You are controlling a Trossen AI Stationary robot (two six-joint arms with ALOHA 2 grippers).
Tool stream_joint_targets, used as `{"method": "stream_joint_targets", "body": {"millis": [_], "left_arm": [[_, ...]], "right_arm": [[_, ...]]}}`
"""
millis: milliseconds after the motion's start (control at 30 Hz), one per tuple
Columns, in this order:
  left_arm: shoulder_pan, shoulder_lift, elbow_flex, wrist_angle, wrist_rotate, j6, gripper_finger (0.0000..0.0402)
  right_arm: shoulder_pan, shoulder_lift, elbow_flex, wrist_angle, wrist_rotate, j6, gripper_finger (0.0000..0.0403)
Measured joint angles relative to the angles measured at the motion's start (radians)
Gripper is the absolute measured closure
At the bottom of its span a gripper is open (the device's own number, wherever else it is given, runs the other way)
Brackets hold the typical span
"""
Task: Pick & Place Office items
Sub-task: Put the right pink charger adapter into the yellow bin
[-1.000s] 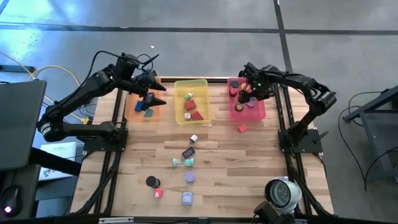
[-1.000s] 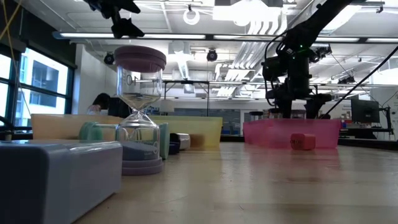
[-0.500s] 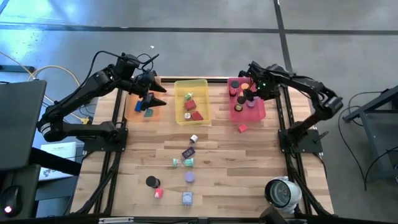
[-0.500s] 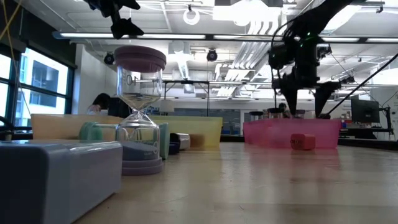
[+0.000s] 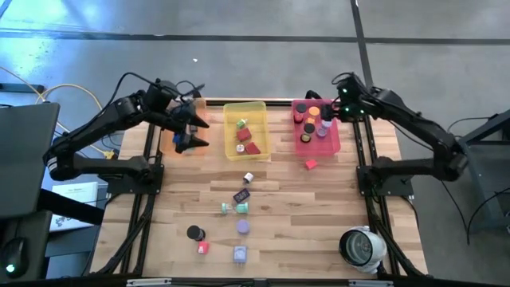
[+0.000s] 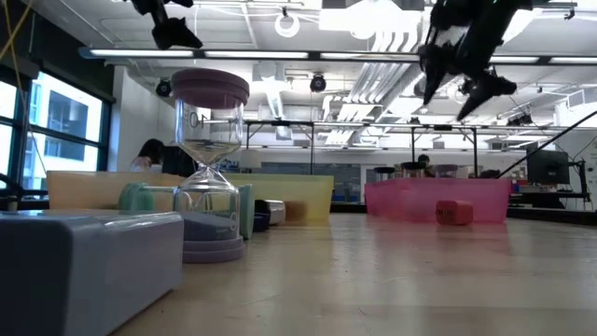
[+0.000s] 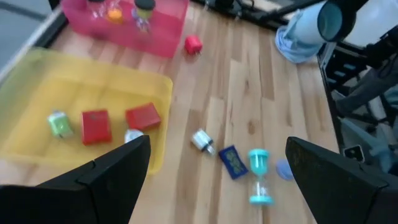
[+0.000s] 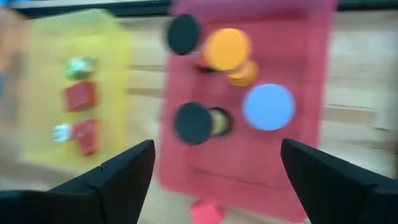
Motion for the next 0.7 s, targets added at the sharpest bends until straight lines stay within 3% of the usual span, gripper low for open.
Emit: {"method": "stream_joint_targets", "body": {"millis": [133,467,567,700], "left_arm": [[-0.059,0.001,0.000,-0.028,-0.010,-0.060,0.0035],[-0.222,0.001,0.000,-0.120,-0.101,-0.195,0.0035],[-0.272,0.001,0.000,-0.120,-0.148,-0.227,0.0035],[-0.332,0.003,0.000,-0.120,-0.204,-0.268,0.0035]], "right_arm": [[0.050,-0.052,0.000,0.051,-0.082,0.007,0.0065],[0.142,-0.080,0.000,0.105,-0.507,-0.076,0.0066],[0.187,-0.080,0.000,0.073,-0.555,-0.113,0.0067],[0.262,-0.079,0.000,0.028,-0.540,-0.200,0.0067]]}}
